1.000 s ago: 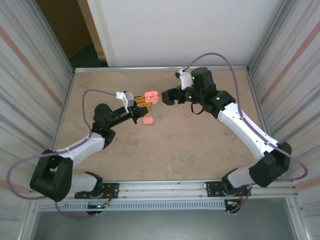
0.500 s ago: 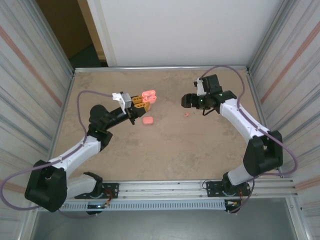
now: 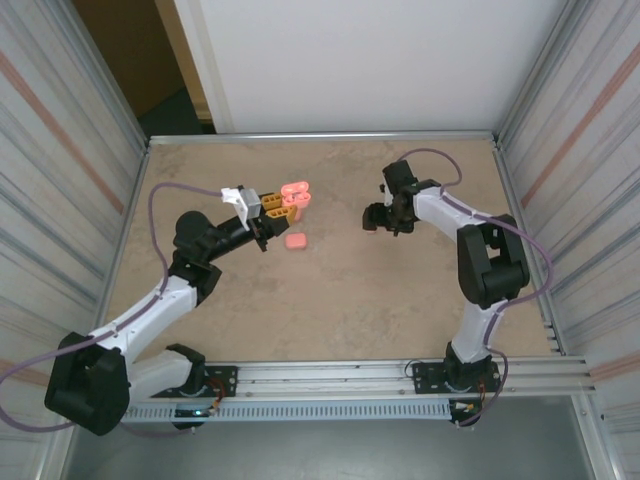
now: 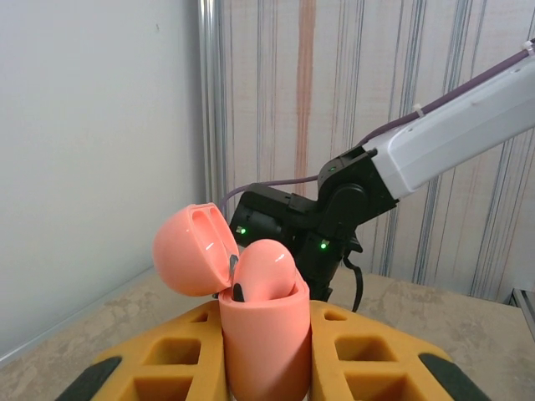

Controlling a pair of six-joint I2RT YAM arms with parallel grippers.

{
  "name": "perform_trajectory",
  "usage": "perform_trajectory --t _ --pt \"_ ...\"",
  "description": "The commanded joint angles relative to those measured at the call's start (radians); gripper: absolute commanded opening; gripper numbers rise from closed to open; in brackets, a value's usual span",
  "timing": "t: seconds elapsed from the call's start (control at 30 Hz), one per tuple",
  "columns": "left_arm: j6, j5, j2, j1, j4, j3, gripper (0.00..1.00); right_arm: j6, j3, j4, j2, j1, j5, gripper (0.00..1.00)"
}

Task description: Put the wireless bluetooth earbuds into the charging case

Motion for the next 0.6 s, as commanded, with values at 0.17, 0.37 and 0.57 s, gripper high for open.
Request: perform_trajectory --t 0.17,0.37,0.57 --pt "0.037 -0.009 -0.031 -0.005 -0.02 0.022 0.0 -0.035 0.109 -0.031 0.111 0.023 0.102 0.73" --pt "0.04 -0.008 -0.031 -0.005 -0.025 0.024 0.0 -0.06 0.169 -0.056 0.174 0.037 0.129 0.74" --pt "0.046 -0.008 -0.032 -0.006 -0.037 0.027 0.0 -0.071 0.173 -0.076 0.199 0.047 0.165 0.73"
